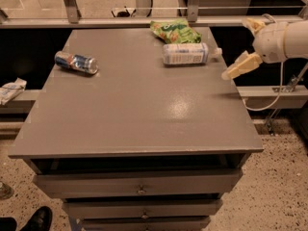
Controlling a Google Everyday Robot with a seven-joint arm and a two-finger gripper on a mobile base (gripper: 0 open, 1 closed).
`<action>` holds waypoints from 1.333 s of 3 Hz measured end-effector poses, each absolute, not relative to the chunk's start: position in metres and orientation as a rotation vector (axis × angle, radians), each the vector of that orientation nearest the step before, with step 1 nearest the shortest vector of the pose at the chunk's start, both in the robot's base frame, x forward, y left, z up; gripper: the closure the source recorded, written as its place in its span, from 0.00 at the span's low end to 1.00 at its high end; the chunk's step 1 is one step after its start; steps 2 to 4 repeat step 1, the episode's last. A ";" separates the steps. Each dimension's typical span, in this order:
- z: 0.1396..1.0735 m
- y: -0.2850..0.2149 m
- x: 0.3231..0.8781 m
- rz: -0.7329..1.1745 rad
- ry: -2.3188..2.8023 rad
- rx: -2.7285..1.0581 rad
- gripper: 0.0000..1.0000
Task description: Move blue plastic bottle near green rice chip bag
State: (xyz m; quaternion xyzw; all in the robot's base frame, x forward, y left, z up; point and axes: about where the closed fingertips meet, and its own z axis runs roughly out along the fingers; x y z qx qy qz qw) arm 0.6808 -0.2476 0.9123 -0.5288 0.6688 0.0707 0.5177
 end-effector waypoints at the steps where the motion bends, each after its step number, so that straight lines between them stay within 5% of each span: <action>1: 0.915 -0.262 0.672 0.176 1.609 -1.234 0.00; 4: 0.915 -0.262 0.672 0.176 1.609 -1.234 0.00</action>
Offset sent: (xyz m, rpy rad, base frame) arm 0.0000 0.0000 0.0000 0.0000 0.0000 0.0000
